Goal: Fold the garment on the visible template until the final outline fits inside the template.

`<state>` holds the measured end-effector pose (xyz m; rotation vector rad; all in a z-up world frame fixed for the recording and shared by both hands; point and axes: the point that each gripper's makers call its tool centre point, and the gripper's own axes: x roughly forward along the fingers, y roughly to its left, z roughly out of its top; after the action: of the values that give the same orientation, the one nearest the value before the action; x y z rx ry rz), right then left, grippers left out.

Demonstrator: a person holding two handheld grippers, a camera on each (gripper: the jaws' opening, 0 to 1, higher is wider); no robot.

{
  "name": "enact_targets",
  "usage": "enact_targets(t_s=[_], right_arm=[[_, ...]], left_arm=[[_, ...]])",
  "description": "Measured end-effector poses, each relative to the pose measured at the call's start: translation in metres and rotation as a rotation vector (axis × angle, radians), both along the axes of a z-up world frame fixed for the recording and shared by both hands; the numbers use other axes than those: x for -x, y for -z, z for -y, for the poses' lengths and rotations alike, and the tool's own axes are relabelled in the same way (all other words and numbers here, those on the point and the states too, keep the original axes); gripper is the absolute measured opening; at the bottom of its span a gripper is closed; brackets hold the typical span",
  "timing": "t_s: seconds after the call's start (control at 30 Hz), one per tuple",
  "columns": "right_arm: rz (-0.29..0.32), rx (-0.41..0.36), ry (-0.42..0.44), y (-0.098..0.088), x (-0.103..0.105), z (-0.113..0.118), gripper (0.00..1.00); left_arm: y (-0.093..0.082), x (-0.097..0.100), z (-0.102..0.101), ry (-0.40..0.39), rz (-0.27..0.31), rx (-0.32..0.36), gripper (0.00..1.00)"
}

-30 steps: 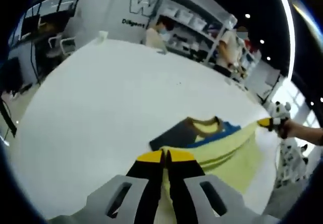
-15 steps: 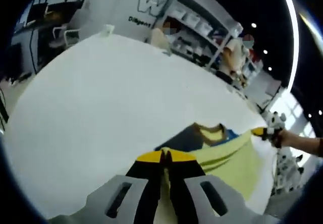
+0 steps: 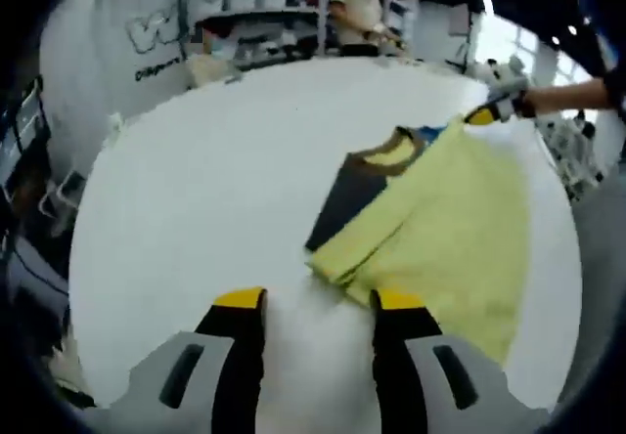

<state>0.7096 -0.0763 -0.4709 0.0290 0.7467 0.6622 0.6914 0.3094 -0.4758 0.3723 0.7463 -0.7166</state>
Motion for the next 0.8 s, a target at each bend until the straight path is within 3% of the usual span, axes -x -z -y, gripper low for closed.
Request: enact_targets(t_s=[0.07,0.17,0.27,0.4,0.5,0.57,0.6,0.67,0.7,0.73,0.8], right_arm=[[0.016,0.056,-0.056,0.004,0.002,-0.005,0.2],[0.052,0.128,-0.097,0.008,-0.004,-0.012,0.27],[0.077,0.087,-0.067,0.002,-0.015,-0.017,0.27],[0.073,0.057,-0.047,0.002,-0.021,-0.022,0.23],[0.089,0.007,-0.006,-0.003,-0.028,-0.023,0.2],[0.078,-0.026,0.017,-0.003,-0.03,-0.023,0.12],[0.067,-0.047,0.054,-0.003,-0.033,-0.02,0.06],[0.04,-0.083,0.104,-0.004,-0.032,-0.02,0.05],[0.021,-0.113,0.141,-0.004,-0.033,-0.019,0.02],[0.015,-0.247,0.247,-0.014,-0.04,-0.018,0.0],[-0.009,-0.282,0.284,-0.013,-0.042,-0.014,0.0]], left_arm=[[0.003,0.0,0.007,0.045,0.004,-0.021,0.32],[0.003,-0.011,0.011,0.038,-0.003,-0.032,0.35],[0.004,-0.018,0.013,0.074,-0.003,-0.054,0.33],[0.002,-0.022,0.017,0.06,-0.033,-0.002,0.14],[-0.01,-0.03,0.025,-0.018,-0.036,0.132,0.1],[-0.006,-0.038,0.018,-0.031,-0.037,0.145,0.05],[-0.007,-0.036,0.025,-0.052,-0.037,0.159,0.0],[-0.007,-0.038,0.025,-0.095,-0.05,0.194,0.01],[-0.008,-0.041,0.026,-0.105,-0.06,0.218,0.0],[-0.007,-0.043,0.028,-0.118,-0.073,0.248,0.0],[-0.007,-0.043,0.03,-0.21,-0.117,0.307,0.0]])
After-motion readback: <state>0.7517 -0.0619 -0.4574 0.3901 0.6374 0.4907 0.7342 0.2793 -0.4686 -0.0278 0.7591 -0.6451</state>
